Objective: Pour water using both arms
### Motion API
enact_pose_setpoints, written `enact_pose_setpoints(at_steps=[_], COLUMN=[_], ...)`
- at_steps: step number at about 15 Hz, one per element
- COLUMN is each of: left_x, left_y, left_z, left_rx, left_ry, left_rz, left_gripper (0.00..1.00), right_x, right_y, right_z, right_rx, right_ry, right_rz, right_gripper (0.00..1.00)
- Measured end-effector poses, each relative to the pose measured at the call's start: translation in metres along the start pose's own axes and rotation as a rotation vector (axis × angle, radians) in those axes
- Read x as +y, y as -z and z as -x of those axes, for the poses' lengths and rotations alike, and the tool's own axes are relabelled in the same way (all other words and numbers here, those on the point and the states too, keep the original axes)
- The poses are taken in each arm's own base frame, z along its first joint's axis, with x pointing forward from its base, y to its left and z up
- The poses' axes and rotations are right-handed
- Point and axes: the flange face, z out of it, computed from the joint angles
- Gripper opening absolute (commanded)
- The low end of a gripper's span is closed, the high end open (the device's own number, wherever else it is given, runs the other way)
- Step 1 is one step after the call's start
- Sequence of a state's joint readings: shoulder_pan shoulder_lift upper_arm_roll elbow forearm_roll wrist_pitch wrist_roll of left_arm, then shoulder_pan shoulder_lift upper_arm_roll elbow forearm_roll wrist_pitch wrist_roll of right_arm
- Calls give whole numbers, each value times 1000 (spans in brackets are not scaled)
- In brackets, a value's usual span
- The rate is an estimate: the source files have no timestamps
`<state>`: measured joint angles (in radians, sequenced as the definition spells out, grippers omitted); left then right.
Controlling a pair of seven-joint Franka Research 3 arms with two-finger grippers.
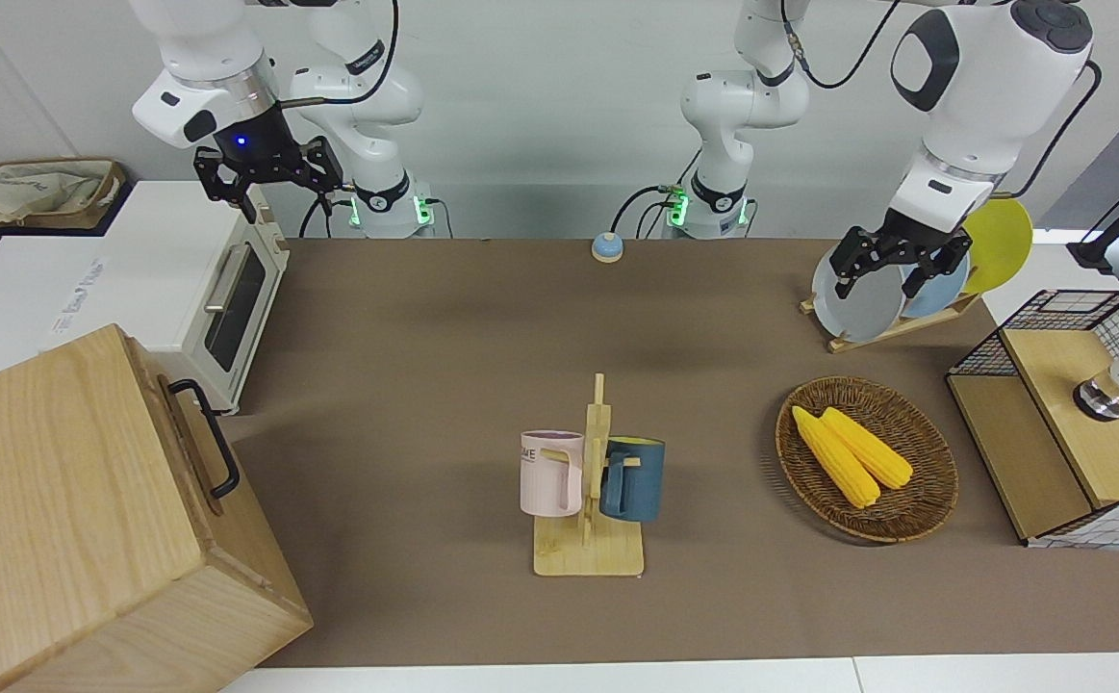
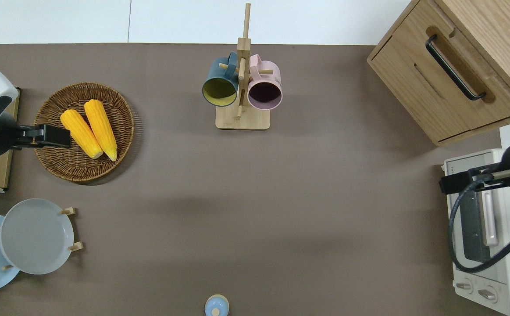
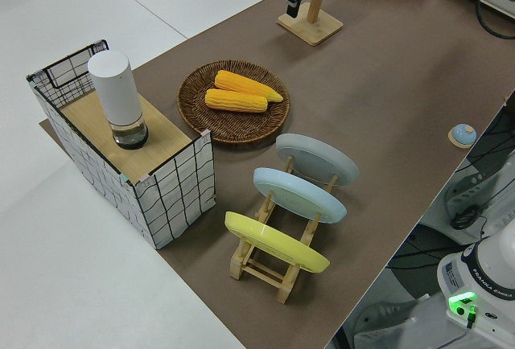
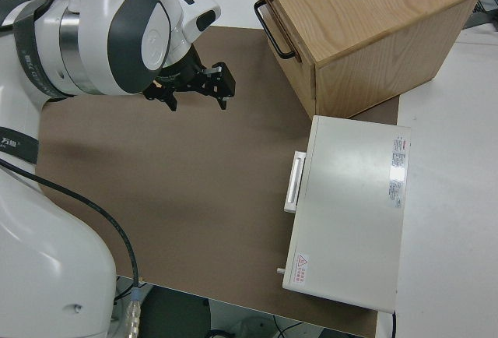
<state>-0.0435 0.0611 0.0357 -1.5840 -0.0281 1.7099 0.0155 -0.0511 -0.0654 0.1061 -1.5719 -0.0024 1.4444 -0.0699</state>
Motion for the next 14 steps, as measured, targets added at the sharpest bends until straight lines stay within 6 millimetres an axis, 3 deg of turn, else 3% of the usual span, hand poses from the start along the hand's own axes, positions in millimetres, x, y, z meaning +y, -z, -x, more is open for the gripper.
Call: enact_pose_setpoints(at_steps=[14], left_x=[-6], left_y=[5], left_z=[3], left_rx=[-7], left_ry=[5], left_rz=[3], left_gripper=[1000], right_x=[-5], right_y=[0], right_z=[0], right_rx=[0], right_ry=[8], right_rz=[1], right_gripper=[992])
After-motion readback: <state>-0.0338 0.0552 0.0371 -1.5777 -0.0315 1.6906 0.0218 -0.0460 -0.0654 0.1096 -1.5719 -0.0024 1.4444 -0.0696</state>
